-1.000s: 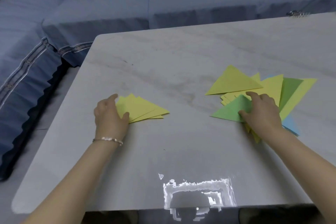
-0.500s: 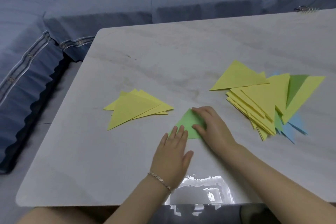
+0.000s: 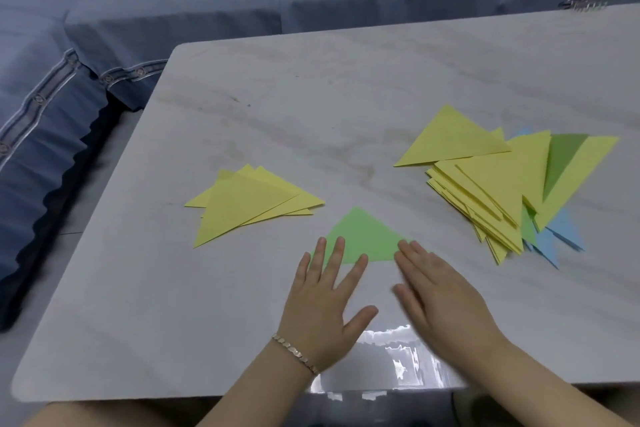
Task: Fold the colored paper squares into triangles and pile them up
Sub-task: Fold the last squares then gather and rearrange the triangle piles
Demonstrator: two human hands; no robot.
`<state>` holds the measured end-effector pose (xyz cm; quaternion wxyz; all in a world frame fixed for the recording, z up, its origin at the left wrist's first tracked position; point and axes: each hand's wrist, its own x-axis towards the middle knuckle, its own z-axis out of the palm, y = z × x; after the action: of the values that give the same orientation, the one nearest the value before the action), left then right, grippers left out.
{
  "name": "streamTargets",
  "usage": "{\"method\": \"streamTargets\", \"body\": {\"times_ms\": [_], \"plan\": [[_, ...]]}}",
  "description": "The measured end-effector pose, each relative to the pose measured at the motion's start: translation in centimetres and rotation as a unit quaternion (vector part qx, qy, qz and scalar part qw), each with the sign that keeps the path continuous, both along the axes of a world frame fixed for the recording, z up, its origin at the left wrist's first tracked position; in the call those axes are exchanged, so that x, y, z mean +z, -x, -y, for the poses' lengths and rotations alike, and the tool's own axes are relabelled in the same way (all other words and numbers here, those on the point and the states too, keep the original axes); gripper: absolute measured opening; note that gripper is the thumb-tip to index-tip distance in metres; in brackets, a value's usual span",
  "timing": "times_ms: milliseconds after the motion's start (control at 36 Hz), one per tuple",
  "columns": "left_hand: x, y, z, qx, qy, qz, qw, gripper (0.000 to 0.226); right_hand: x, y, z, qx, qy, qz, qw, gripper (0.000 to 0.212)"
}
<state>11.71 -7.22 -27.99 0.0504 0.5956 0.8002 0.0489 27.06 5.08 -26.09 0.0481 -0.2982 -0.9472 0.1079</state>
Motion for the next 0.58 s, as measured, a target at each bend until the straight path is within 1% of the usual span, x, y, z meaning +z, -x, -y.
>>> {"method": "streamTargets", "body": {"times_ms": [139, 222, 278, 417, 583], "plan": [[0.4, -0.7, -0.3, 0.034, 0.029, -0.005, 0.999, 0.064, -0.1, -2.0, -1.4, -0.017, -0.022, 0.022, 0.999, 0.054], [1.3, -2.0, -1.2, 0.060, 0.053, 0.024, 0.997, 0.073, -0.4, -1.9, -0.9, -0.031, -0.035, 0.020, 0.999, 0.056], [1.8, -3.3, -1.9, 0.043, 0.060, 0.042, 0.996, 0.078, -0.6, -1.8, -0.7, -0.043, -0.036, 0.014, 0.998, 0.057], [1.7, -4.9, -3.0, 0.011, 0.060, 0.051, 0.997, 0.075, -0.8, -1.8, -0.8, -0.043, -0.050, 0.014, 0.998, 0.062], [1.8, -2.4, -0.4, 0.058, 0.064, 0.039, 0.996, 0.072, -0.9, -1.8, -0.7, -0.046, -0.048, 0.023, 0.997, 0.062]]}}
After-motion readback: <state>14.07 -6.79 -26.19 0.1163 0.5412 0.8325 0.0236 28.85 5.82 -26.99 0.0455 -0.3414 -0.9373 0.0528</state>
